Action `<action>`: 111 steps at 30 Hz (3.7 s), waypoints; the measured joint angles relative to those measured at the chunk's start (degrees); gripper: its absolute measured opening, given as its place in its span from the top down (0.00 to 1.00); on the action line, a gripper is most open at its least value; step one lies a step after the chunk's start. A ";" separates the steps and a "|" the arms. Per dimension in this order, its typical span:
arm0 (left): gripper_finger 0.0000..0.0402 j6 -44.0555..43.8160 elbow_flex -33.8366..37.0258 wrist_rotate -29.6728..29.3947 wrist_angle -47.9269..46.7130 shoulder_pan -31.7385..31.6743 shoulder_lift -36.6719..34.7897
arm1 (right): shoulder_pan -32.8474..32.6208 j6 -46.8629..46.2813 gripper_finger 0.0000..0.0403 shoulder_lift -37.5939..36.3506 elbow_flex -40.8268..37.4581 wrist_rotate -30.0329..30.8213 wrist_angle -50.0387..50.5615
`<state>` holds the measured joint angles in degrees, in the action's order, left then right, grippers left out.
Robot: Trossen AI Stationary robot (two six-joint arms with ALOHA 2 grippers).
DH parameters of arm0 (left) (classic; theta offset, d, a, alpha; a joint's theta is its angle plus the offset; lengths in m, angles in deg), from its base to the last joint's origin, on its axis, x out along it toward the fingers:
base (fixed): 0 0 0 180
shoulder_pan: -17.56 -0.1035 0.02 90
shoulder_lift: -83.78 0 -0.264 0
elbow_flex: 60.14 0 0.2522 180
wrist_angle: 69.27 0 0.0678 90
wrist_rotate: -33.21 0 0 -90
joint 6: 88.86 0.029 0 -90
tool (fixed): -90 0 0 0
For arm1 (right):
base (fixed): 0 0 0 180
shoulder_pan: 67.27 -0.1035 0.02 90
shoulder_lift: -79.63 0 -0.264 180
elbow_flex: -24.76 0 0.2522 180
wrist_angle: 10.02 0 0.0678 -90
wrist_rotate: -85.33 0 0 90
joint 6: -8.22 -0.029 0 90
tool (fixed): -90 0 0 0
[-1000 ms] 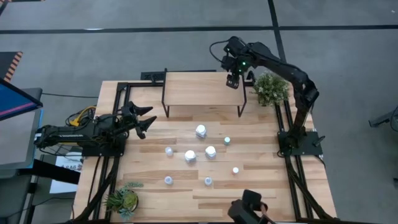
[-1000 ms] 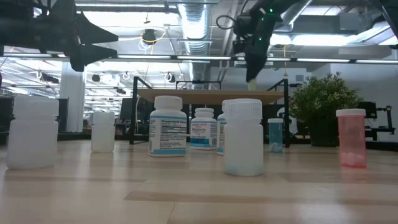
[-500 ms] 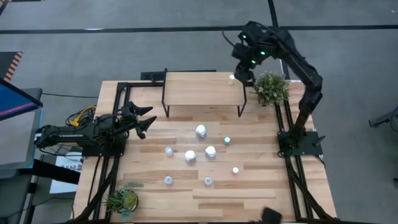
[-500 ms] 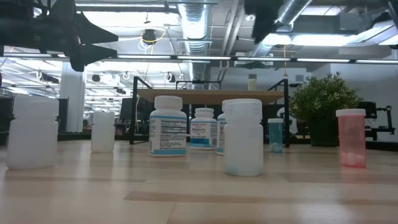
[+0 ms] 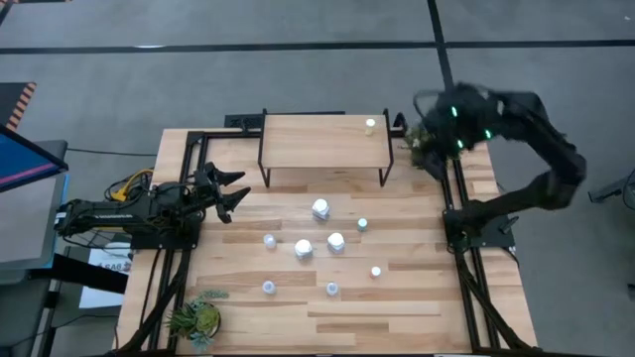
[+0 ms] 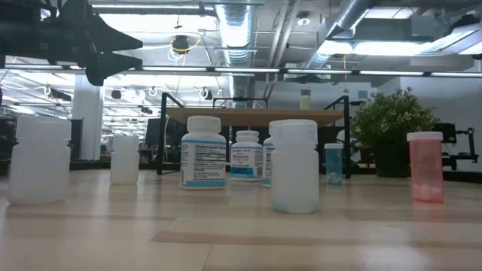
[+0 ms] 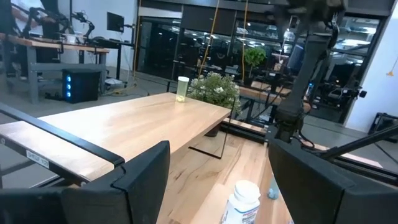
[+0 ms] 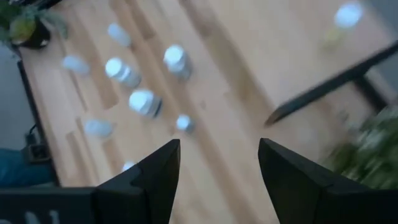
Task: Pick and place medicine bottles onto shelf by color
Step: Put the blue medicine bottle on the shelf
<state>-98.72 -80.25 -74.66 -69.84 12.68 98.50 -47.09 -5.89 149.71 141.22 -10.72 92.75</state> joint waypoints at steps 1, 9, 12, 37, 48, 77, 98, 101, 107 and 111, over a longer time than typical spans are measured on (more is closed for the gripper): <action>0.35 -0.06 0.00 0.00 0.00 0.02 -0.02 | -2.27 -2.80 0.41 -1.65 -2.61 0.83 -0.18; 0.35 1.02 0.00 0.00 0.00 0.02 -0.01 | -20.74 -27.30 0.41 -10.71 -20.83 5.11 -4.96; 0.35 1.04 0.00 0.00 0.00 0.02 0.00 | -26.89 -34.85 0.41 -12.12 -26.55 8.27 -8.01; 0.35 3.56 0.00 -0.07 -0.55 0.01 -0.01 | -34.06 -26.87 0.41 6.83 -55.50 20.31 -48.93; 0.35 3.36 0.00 -0.06 -0.75 0.02 -0.02 | -27.29 -18.33 0.41 14.63 -55.45 19.49 -59.49; 0.35 4.06 0.00 -0.09 -0.83 0.00 -0.02 | -23.52 -5.91 0.41 15.52 -55.45 15.08 -65.65; 0.35 4.08 0.00 -0.04 -0.83 0.02 -0.02 | -23.30 -5.01 0.59 15.52 -55.45 14.79 -65.94; 0.35 4.08 0.00 -0.04 -0.83 0.00 -0.02 | -23.30 -5.31 0.65 15.52 -55.41 14.78 -66.06; 0.35 4.08 0.00 -0.04 -0.83 0.02 -0.02 | -23.30 -6.68 0.73 15.30 -54.94 13.42 -65.92; 0.35 4.10 0.00 -0.02 -0.83 0.02 0.00 | -22.77 -6.82 0.72 15.04 -51.75 13.25 -62.94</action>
<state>-94.62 -80.25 -74.68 -70.67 12.70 98.50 -69.86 -12.71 164.75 89.47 2.53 29.81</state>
